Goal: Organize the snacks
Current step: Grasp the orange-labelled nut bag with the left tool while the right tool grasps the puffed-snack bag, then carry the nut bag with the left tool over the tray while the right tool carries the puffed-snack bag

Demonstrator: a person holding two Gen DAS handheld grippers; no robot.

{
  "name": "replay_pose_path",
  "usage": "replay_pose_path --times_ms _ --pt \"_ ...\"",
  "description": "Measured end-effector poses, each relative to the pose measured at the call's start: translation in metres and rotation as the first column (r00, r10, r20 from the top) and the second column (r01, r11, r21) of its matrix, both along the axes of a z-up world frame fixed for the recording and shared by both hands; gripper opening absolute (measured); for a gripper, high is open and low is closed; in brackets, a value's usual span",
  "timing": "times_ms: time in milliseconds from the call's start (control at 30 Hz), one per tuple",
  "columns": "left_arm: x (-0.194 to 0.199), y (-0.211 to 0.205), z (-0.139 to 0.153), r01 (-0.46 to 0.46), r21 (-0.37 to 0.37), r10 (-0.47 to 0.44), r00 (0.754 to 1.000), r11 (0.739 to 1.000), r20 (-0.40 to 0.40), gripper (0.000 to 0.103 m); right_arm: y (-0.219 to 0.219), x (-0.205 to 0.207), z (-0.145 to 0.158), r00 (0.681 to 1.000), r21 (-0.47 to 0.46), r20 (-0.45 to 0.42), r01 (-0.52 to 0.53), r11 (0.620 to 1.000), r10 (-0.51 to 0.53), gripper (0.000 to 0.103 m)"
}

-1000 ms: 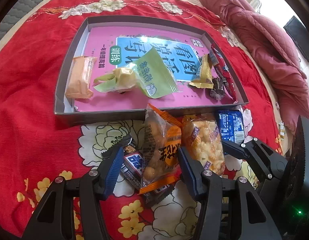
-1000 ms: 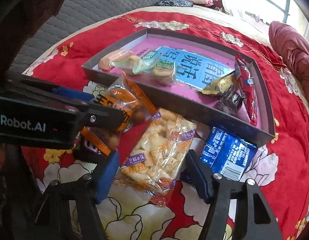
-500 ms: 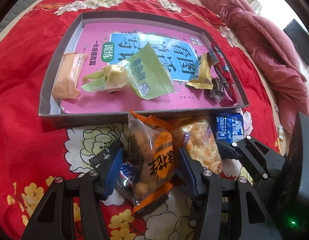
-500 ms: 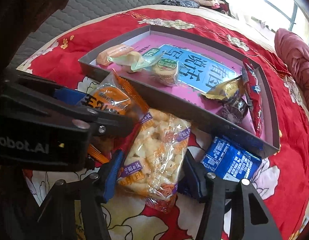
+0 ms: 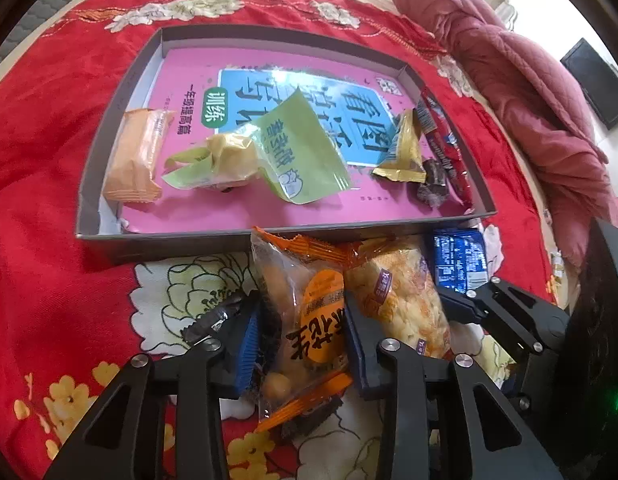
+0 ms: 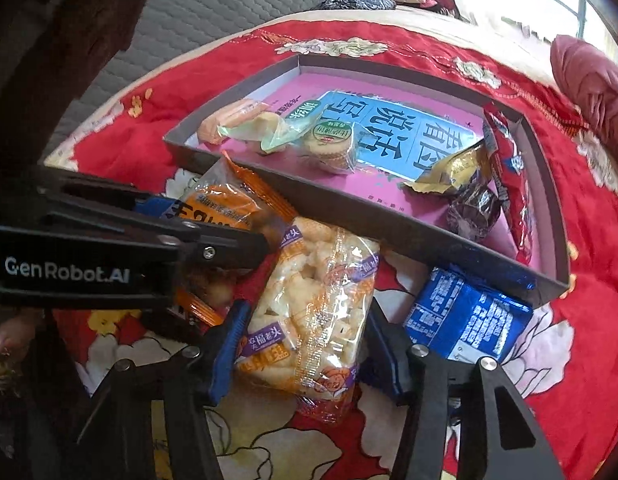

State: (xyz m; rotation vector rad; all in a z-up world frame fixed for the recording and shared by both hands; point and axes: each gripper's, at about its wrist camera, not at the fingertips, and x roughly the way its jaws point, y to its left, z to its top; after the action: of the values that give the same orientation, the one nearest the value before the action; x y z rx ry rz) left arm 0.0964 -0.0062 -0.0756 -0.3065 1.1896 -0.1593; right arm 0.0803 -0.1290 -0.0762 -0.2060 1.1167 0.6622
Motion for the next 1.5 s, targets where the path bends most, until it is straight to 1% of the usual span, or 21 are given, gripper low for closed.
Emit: replay_pose_path --times_ms 200,467,900,1100,1500 --pt "-0.011 0.011 0.009 -0.022 -0.03 0.022 1.0 0.999 0.005 0.038 -0.005 0.0 0.004 0.998 0.092 -0.054 0.016 0.996 -0.011 0.055" --pt "-0.016 0.016 0.026 -0.037 -0.038 0.038 0.999 0.999 0.039 0.038 -0.008 0.001 0.015 0.999 0.165 -0.047 0.029 0.986 -0.022 0.055" --pt "-0.018 0.02 0.044 -0.054 -0.069 0.059 0.996 0.996 0.074 0.038 -0.016 0.003 0.033 0.999 0.241 -0.005 0.04 0.97 -0.04 0.055" --pt "-0.018 0.021 0.046 -0.063 -0.087 0.07 0.995 0.994 0.074 0.039 -0.018 0.006 0.036 0.999 0.25 0.004 0.045 0.967 -0.047 0.055" --pt "-0.015 0.018 0.057 -0.07 -0.087 0.079 0.992 0.994 0.102 0.038 -0.023 0.008 0.043 0.998 0.286 0.013 0.053 0.957 -0.059 0.055"
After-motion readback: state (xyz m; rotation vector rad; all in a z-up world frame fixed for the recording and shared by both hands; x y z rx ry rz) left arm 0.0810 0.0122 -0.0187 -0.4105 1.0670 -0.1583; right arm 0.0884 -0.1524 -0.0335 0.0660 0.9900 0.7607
